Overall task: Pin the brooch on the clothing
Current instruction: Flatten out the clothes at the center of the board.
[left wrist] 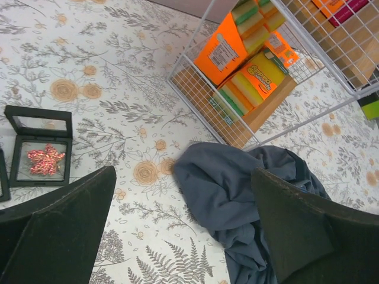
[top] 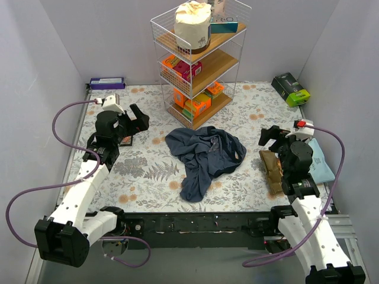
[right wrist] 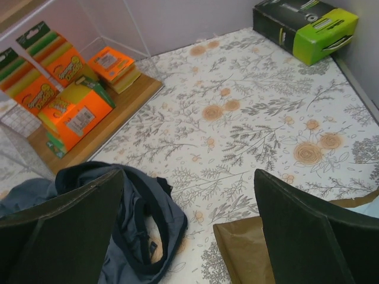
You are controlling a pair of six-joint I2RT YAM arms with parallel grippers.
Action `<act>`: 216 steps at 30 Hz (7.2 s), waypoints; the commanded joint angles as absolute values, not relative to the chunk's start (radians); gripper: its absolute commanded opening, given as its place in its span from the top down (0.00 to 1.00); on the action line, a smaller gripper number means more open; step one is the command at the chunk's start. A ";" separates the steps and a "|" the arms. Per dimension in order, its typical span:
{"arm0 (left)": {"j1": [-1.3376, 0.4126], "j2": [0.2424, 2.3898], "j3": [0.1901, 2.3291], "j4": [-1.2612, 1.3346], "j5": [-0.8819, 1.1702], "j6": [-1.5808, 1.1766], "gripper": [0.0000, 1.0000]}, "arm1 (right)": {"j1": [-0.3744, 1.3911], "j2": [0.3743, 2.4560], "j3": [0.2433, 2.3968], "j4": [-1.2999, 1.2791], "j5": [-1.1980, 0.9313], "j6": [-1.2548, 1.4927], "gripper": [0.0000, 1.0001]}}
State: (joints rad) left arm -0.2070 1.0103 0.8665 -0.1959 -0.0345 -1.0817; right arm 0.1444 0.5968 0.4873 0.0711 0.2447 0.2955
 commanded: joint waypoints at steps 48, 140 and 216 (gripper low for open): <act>-0.755 1.670 1.014 -0.212 0.351 -0.897 0.22 | 0.535 1.272 0.595 0.008 0.255 0.414 0.16; -0.727 1.510 0.858 -0.307 0.093 -0.954 1.00 | 0.273 1.448 0.807 -0.025 -0.075 0.224 0.95; -0.963 1.939 1.401 -0.193 0.251 -0.641 0.36 | 0.121 0.960 0.644 -0.302 -0.043 0.229 0.17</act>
